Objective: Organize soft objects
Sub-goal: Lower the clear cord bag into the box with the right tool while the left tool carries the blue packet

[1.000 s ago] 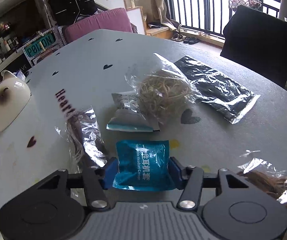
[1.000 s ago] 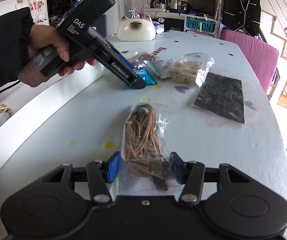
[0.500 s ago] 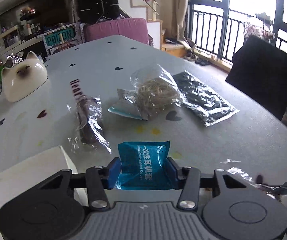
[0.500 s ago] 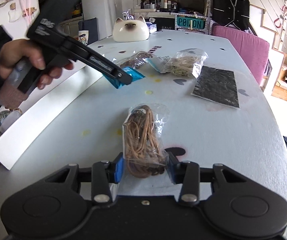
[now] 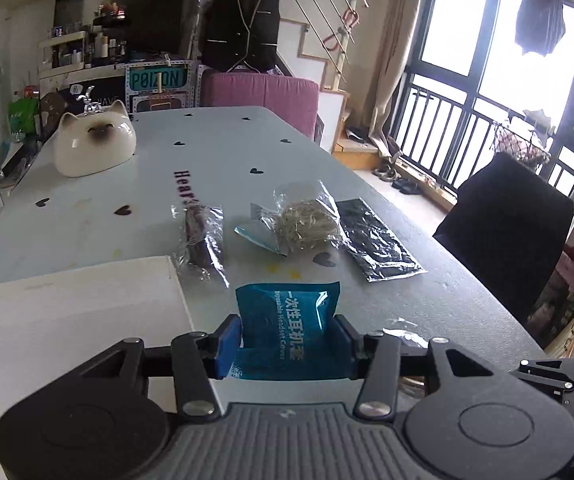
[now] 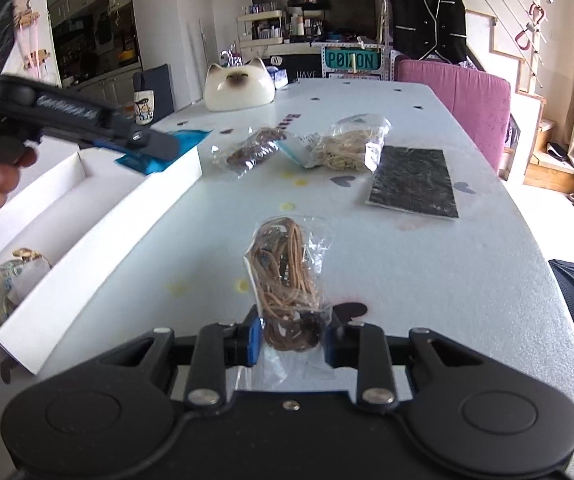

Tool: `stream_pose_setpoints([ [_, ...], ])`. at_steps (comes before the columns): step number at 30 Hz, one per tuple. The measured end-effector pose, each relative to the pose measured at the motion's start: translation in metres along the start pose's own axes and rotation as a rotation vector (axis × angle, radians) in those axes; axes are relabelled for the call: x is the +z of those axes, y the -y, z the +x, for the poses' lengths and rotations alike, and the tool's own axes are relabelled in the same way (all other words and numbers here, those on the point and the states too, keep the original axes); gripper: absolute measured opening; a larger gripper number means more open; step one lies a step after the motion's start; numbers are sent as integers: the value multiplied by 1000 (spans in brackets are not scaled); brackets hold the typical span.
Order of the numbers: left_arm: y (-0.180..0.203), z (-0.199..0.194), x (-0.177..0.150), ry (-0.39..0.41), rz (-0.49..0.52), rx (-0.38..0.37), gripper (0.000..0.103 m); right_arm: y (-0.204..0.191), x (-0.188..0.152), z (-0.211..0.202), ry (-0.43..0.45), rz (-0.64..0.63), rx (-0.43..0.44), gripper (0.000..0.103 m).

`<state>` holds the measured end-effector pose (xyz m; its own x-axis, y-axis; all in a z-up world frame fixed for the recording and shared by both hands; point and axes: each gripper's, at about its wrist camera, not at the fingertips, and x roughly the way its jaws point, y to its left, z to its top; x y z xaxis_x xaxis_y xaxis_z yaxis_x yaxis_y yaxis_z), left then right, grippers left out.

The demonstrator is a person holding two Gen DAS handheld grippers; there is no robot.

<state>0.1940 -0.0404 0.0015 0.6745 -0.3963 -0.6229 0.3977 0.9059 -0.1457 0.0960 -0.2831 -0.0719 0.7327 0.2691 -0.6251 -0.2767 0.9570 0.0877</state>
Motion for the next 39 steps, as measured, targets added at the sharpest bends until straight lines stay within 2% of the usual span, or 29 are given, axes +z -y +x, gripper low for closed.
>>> stream_pose_setpoints([
  [6,-20,-30,-12,48,-68,27,50,-6,8,-12,54,32,-2,30],
  [10,-38,-49,-18,73,-114,70,50,-14,17,-18,93,39,-2,30],
  [16,-63,-80,-21,121,-140,134,50,-31,38,-27,162,37,12,30],
  [21,-79,-99,-26,145,-158,164,50,-53,53,-24,186,32,53,30],
  [26,-92,-97,-39,102,-191,166,50,-81,62,-11,166,41,111,30],
  [32,-106,-85,-50,40,-233,137,50,-117,68,9,106,57,135,30],
  [39,-114,-68,-55,13,-251,97,50,-151,75,33,37,119,95,30],
])
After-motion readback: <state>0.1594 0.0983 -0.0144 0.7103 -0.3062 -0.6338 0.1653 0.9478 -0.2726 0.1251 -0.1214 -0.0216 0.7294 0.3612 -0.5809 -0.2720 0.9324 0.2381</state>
